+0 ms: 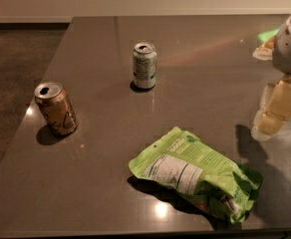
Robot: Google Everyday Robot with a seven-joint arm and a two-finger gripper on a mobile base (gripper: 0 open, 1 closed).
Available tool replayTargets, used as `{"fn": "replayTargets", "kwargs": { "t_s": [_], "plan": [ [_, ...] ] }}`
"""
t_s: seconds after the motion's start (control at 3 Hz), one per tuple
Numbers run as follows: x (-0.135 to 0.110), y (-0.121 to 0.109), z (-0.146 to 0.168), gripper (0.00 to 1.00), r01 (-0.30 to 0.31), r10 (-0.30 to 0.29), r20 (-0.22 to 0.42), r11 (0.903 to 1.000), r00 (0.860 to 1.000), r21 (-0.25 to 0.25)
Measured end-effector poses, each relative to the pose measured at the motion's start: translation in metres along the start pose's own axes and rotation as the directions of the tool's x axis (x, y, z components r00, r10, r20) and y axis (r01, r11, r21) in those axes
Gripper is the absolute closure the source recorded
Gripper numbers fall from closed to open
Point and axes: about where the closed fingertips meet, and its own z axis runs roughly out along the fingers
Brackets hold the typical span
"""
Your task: Move green rice chip bag near 7up can
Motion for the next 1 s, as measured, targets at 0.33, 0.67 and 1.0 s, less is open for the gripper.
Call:
{"fn": "replayTargets", "kwargs": {
  "t_s": [0.33, 0.67, 1.0],
  "plan": [
    [-0.012, 0.03, 0.008, 0.0, -0.007, 0.009, 0.03, 0.9983, 1.0, -0.058],
    [-0.021, 0.06, 0.016, 0.0, -0.025, 0.031, 0.053, 0.9919, 0.998, -0.124],
    [-0.027, 0.089, 0.024, 0.0, -0.031, 0.044, 0.072, 0.9848, 0.996, -0.171]
  ]
}}
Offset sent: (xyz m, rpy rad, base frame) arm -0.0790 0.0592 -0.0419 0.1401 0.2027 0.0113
